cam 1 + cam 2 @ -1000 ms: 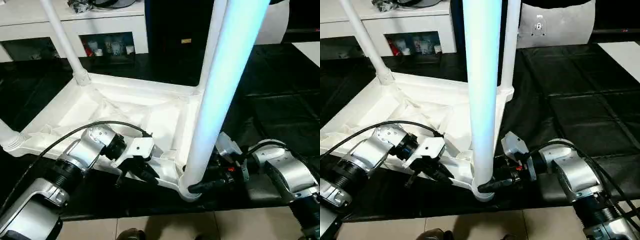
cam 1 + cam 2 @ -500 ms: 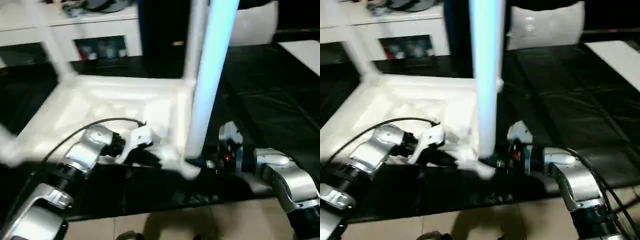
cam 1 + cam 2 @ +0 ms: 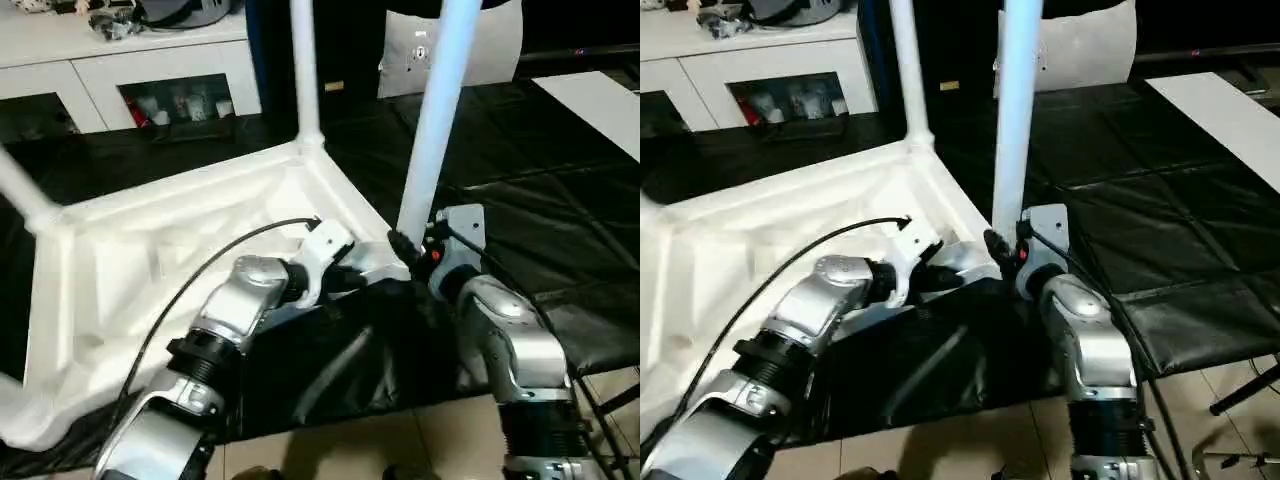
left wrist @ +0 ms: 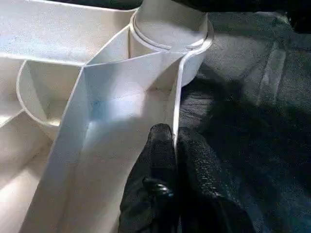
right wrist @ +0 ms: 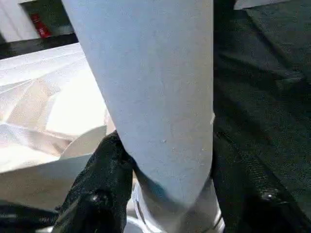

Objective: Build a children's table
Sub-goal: Rotate leg to tighten

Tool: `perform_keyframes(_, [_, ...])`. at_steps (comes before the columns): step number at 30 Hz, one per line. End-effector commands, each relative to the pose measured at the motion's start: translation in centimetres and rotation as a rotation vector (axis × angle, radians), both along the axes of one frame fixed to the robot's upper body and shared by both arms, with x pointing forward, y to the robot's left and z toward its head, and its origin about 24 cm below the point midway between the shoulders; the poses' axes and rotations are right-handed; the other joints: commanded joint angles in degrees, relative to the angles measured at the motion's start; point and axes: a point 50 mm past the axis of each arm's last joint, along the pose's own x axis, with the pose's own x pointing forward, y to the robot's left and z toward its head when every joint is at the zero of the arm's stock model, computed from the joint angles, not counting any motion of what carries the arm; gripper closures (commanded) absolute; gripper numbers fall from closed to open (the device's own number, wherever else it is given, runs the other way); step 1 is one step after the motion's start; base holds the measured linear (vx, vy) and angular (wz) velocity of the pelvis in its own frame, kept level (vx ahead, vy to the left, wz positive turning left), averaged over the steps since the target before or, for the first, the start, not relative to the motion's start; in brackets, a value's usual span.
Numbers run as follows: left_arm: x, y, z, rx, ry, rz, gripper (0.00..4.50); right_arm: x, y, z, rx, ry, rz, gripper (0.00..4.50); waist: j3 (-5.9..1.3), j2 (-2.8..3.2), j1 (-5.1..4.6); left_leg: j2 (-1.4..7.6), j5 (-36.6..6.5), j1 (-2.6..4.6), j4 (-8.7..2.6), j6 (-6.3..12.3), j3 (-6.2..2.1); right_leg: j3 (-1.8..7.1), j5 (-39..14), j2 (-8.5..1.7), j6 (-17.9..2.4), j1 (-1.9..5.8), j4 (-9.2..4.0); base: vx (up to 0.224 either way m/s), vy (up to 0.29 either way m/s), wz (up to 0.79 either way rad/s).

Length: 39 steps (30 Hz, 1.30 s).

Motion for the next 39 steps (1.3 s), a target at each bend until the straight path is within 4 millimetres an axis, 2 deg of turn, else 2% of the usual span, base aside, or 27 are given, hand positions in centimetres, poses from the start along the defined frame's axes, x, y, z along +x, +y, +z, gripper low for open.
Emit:
perform_keyframes(1, [0.5,-2.6,2.4,-0.058,-0.093,-0.011,4.50,-1.3,5.7,-1.1,0.109,0.074,0.236,1.81,-3.75,-0.88,0.23,2.30,-13.06,0.35,-4.33,2.45,-0.98,2.10,-14.28,-2.73,-10.90,2.47,-4.12,0.000,0.000,0.00])
perform_keyframes(4, [0.3,-1.7,2.1,-0.039,-0.094,-0.055,4.50,-1.1,4.0,-0.9,0.124,0.041,0.195,1.43,-3.75,-0.82,0.36,2.22,-12.24,0.34,-4.14,3.44,-0.79,2.05,-14.37,-2.94,-11.43,2.65,-4.25,0.000,0.000,0.00])
perform_keyframes(7, [0.1,-0.9,1.8,-0.020,-0.087,-0.097,4.50,-1.2,2.7,-0.5,0.115,0.007,0.198,1.32,-3.77,-0.71,0.39,2.29,-11.50,0.23,-4.14,3.75,-0.85,2.00,-13.98,-2.88,-11.45,2.76,-4.08,0.000,0.000,0.00])
perform_keyframes(10, [0.0,0.0,1.5,0.006,-0.090,-0.139,4.50,-1.7,1.2,-0.3,0.076,-0.033,0.253,0.93,-4.17,-0.72,0.57,2.42,-8.43,0.17,-3.73,4.94,-0.83,2.01,-8.11,-2.80,-12.69,2.97,-3.42,0.000,0.000,0.00])
perform_keyframes(11, [0.0,0.8,1.3,0.026,-0.101,-0.180,4.50,-2.4,-0.2,-0.1,0.061,-0.051,0.299,0.80,-4.25,-0.87,0.80,2.37,-7.14,0.12,-3.56,5.68,-0.84,1.89,-6.12,-2.79,-13.08,3.19,-3.27,0.000,0.000,0.00])
perform_keyframes(13, [0.1,1.4,1.2,0.043,-0.099,-0.199,4.50,-3.1,-1.4,0.1,0.052,-0.057,0.357,0.67,-4.35,-0.94,1.21,2.48,-6.25,0.10,-3.26,7.30,-0.66,2.06,-4.38,-2.95,-13.72,3.32,-2.94,0.000,0.000,0.00])
perform_keyframes(14, [0.1,1.6,1.2,0.052,-0.108,-0.214,4.50,-3.5,-2.2,0.0,0.041,-0.052,0.375,0.48,-4.23,-1.03,1.56,2.48,-6.27,0.11,-3.23,7.94,-0.61,1.96,-4.42,-2.96,-14.24,3.20,-3.05,0.000,0.000,0.00])
perform_keyframes(16, [0.2,1.9,1.2,0.060,-0.122,-0.235,4.50,-4.0,-3.1,-0.1,0.023,-0.043,0.387,0.43,-4.24,-1.15,1.62,2.47,-6.85,0.07,-3.24,7.89,-0.60,1.91,-5.82,-2.99,-14.17,3.30,-3.13,0.000,0.000,0.00])
perform_keyframes(19, [0.5,2.3,1.4,0.078,-0.153,-0.260,4.50,-5.7,-5.7,-0.3,-0.019,-0.016,0.424,0.12,-4.01,-1.07,1.91,2.71,-9.89,0.34,-3.44,6.70,-0.70,1.90,-11.00,-3.03,-13.31,3.11,-3.64,0.000,0.000,0.00])
perform_keyframes(21, [0.7,2.4,1.5,0.086,-0.166,-0.278,4.50,-6.6,-7.0,-0.1,-0.023,-0.002,0.433,0.04,-4.04,-0.94,1.96,2.69,-10.26,0.15,-3.47,6.25,-0.85,1.86,-12.03,-3.05,-12.80,3.24,-3.71,0.000,0.000,0.00])
perform_keyframes(23, [0.8,2.4,1.6,0.080,-0.182,-0.291,4.50,-8.3,-7.7,0.3,0.005,0.014,0.478,0.01,-4.12,-1.25,2.08,2.67,-10.67,0.14,-3.37,6.50,-0.81,1.89,-12.62,-3.11,-12.43,3.28,-3.87,0.000,0.000,0.00])
perform_keyframes(25, [0.8,2.4,1.7,0.083,-0.193,-0.288,4.50,-8.8,-7.6,0.5,0.021,0.015,0.495,0.01,-4.09,-1.25,2.24,2.67,-10.70,0.12,-3.36,7.09,-0.85,1.84,-13.26,-3.12,-12.23,3.22,-3.98,0.000,0.000,0.00])
perform_keyframes(26, [0.9,2.4,1.7,0.068,-0.194,-0.279,4.50,-9.2,-7.3,0.8,0.048,0.007,0.516,0.01,-4.03,-1.24,2.14,2.60,-10.72,-0.14,-3.44,7.20,-0.90,1.69,-13.91,-3.10,-12.00,3.32,-4.02,0.000,0.000,0.00])
perform_keyframes(28, [0.9,2.4,1.8,0.050,-0.189,-0.275,4.50,-9.4,-6.9,1.1,0.071,-0.005,0.528,0.01,-4.01,-1.31,2.13,2.59,-11.17,0.04,-3.43,6.85,-0.87,1.64,-15.88,-3.12,-11.65,3.09,-4.24,0.000,0.000,0.00])
perform_keyframes(29, [0.9,2.3,2.2,-0.001,-0.176,-0.260,4.50,-9.7,-6.0,1.9,0.124,-0.039,0.560,0.01,-4.02,-1.22,2.21,2.67,-11.31,0.17,-3.46,6.56,-0.88,1.64,-16.90,-3.11,-11.43,2.89,-4.34,0.000,0.000,0.00])
perform_keyframes(30, [0.9,2.3,2.2,-0.001,-0.176,-0.260,4.50,-9.7,-6.0,1.9,0.124,-0.039,0.560,0.01,-3.90,-0.85,2.31,2.72,-11.59,0.26,-3.55,6.34,-0.89,1.67,-17.26,-3.05,-11.35,2.76,-4.47,0.000,0.000,0.00])
perform_keyframes(31, [0.9,2.3,2.3,-0.020,-0.169,-0.254,4.50,-9.7,-5.6,2.1,0.141,-0.051,0.569,0.01,-3.96,-0.90,2.37,2.79,-11.56,0.27,-3.56,6.14,-0.96,1.67,-17.05,-3.05,-11.35,2.73,-4.34,0.000,0.000,0.00])
perform_keyframes(32, [0.9,2.4,2.8,-0.071,-0.168,-0.221,4.06,-9.6,-4.8,2.8,0.176,-0.084,0.585,0.00,-4.00,-0.69,2.51,2.85,-11.26,0.29,-3.64,5.84,-1.03,1.71,-16.10,-3.03,-11.63,2.75,-4.15,0.000,0.000,0.00])
perform_keyframes(33, [0.8,2.5,3.0,-0.092,-0.162,-0.207,3.95,-9.4,-4.4,3.2,0.193,-0.102,0.594,0.00,-4.05,-0.55,2.64,2.93,-11.00,0.29,-3.63,5.67,-1.06,1.70,-14.60,-2.97,-12.01,2.64,-3.99,0.000,0.000,0.00])
perform_keyframes(36, [0.3,3.2,3.3,-0.138,-0.135,-0.169,3.90,-8.8,-3.2,4.4,0.239,-0.154,0.602,0.00,-4.11,-0.63,2.79,2.99,-10.29,0.25,-3.69,5.37,-1.08,1.68,-10.90,-2.95,-13.79,2.68,-3.34,0.000,0.000,0.00])
perform_keyframes(38, [0.2,3.4,3.3,-0.145,-0.130,-0.160,3.61,-8.7,-3.0,4.6,0.248,-0.164,0.603,0.00,-3.95,-0.65,2.81,2.77,-10.70,0.27,-3.59,5.24,-0.91,1.72,-12.24,-3.00,-13.30,2.69,-3.52,0.000,0.000,0.00])
perform_keyframes(39, [-0.1,4.2,3.3,-0.161,-0.121,-0.122,3.61,-8.3,-2.3,5.2,0.274,-0.183,0.604,0.00,-3.97,-0.68,2.81,2.69,-10.56,0.27,-3.61,5.04,-0.89,1.75,-13.28,-2.96,-12.68,2.72,-3.52,0.000,0.000,0.00])
